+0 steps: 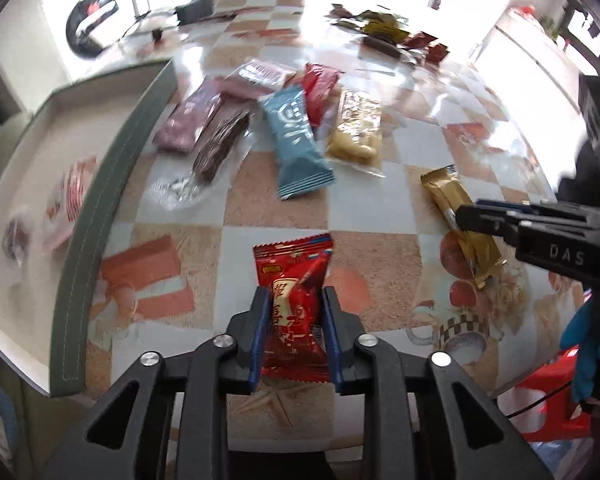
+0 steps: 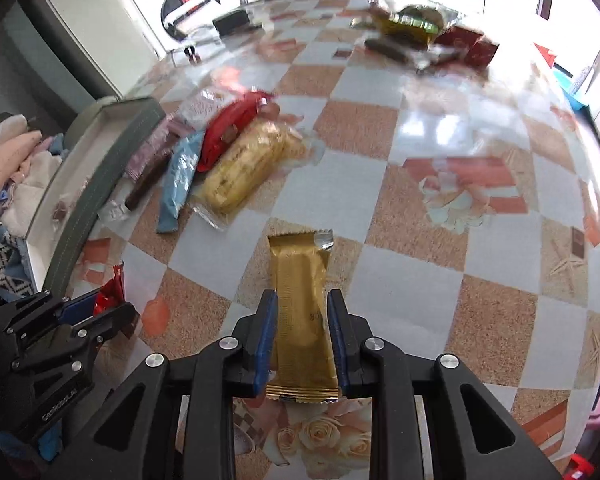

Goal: Organize snacks
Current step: 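Carry both packs over the tray box and open both grippers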

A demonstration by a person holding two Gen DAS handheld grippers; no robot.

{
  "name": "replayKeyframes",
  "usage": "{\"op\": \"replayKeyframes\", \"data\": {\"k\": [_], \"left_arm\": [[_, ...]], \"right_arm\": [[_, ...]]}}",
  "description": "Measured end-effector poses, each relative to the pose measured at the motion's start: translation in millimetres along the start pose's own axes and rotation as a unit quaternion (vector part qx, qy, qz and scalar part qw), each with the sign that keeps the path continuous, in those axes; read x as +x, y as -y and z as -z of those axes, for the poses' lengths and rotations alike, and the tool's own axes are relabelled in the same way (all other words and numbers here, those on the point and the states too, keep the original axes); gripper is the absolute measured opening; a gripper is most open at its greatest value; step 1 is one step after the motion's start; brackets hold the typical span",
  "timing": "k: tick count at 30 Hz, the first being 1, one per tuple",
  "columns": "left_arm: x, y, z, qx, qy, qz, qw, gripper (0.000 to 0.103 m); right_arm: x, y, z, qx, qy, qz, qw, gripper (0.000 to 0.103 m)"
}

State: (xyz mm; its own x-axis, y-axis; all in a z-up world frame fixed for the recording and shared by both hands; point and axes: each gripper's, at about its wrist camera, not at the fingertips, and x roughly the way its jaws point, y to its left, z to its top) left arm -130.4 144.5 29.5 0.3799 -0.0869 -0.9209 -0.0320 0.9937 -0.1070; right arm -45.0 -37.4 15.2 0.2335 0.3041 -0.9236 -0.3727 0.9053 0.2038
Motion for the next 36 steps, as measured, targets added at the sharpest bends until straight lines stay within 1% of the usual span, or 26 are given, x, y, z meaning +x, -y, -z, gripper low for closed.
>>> {"op": "replayKeyframes", "data": {"k": [1, 2, 3, 5, 8, 9, 10, 11, 12, 13, 15, 16, 17, 18, 21, 24, 27, 30, 32, 34, 36], "left_arm": [[1, -2, -1, -0.006, -0.004, -0.003, 1.0000, 0.037], [3, -3, -1, -0.009, -0.008, -0.008, 0.9999, 0.046], [4, -3, -1, -0.011, -0.010, -0.014, 0.9998, 0.057], [9, -1, -3, -0.011, -0.013, -0.023, 0.9996, 0.066], [15, 10, -4, 0.006, -0.008, -0.048, 0.9988, 0.067], [16, 12, -4, 0.014, -0.003, -0.051, 0.9986, 0.067], [16, 14, -3, 0.018, 0.000, -0.052, 0.9985, 0.067], [16, 15, -2, 0.019, 0.002, -0.047, 0.9987, 0.059], [15, 16, -1, 0.024, 0.006, -0.042, 0.9988, 0.043], [13, 18, 0, 0.033, 0.010, -0.039, 0.9986, 0.035], [12, 17, 0, 0.028, 0.010, -0.020, 0.9994, 0.033], [11, 14, 0, 0.021, 0.010, -0.003, 0.9997, 0.033], [9, 10, 0, 0.010, 0.008, 0.019, 0.9997, 0.032], [6, 6, 1, 0.001, 0.008, 0.031, 0.9995, 0.032], [-7, -1, 0, -0.005, 0.020, 0.040, 0.9990, 0.032], [-26, -7, -9, -0.009, 0.043, 0.048, 0.9979, 0.032], [-47, -21, -21, -0.014, 0.066, 0.052, 0.9964, 0.032], [-70, -42, -34, -0.019, 0.093, 0.047, 0.9944, 0.032], [-83, -56, -40, -0.020, 0.112, 0.032, 0.9929, 0.032], [-96, -75, -46, -0.025, 0.133, 0.008, 0.9908, 0.032], [-104, -98, -51, -0.035, 0.143, -0.009, 0.9890, 0.032]], "right_arm": [[2, 1, 0, 0.003, -0.002, 0.005, 1.000, 0.059], [2, 1, -1, 0.003, -0.001, 0.013, 1.000, 0.081], [1, 0, 0, -0.001, 0.005, 0.020, 1.000, 0.081], [2, -4, -1, -0.008, 0.003, 0.028, 1.000, 0.081], [9, -12, -3, -0.018, -0.005, 0.042, 0.999, 0.081], [13, -15, -3, -0.027, -0.005, 0.054, 0.998, 0.078], [15, -21, -3, -0.047, -0.001, 0.081, 0.996, 0.072], [15, -27, -2, -0.065, 0.004, 0.096, 0.993, 0.058], [13, -32, 0, -0.075, 0.004, 0.086, 0.993, 0.037], [11, -36, 1, -0.083, 0.000, 0.089, 0.993, 0.025], [10, -42, 3, -0.096, 0.002, 0.095, 0.991, 0.023], [9, -41, 5, -0.093, 0.004, 0.088, 0.992, 0.023], [8, -39, 5, -0.083, 0.005, 0.072, 0.994, 0.023], [4, -34, 5, -0.062, 0.006, 0.041, 0.997, 0.023], [-7, -28, 2, -0.035, 0.012, -0.001, 0.999, 0.023], [-23, -32, -6, -0.027, 0.025, -0.023, 0.999, 0.023], [-37, -44, -19, -0.027, 0.036, -0.045, 0.998, 0.023], [-42, -67, -35, -0.041, 0.041, -0.061, 0.996, 0.023], [-39, -84, -47, -0.050, 0.043, -0.073, 0.995, 0.023], [-36, -107, -60, -0.062, 0.041, -0.086, 0.994, 0.023], [-31, -129, -70, -0.074, 0.040, -0.097, 0.992, 0.023]]}}
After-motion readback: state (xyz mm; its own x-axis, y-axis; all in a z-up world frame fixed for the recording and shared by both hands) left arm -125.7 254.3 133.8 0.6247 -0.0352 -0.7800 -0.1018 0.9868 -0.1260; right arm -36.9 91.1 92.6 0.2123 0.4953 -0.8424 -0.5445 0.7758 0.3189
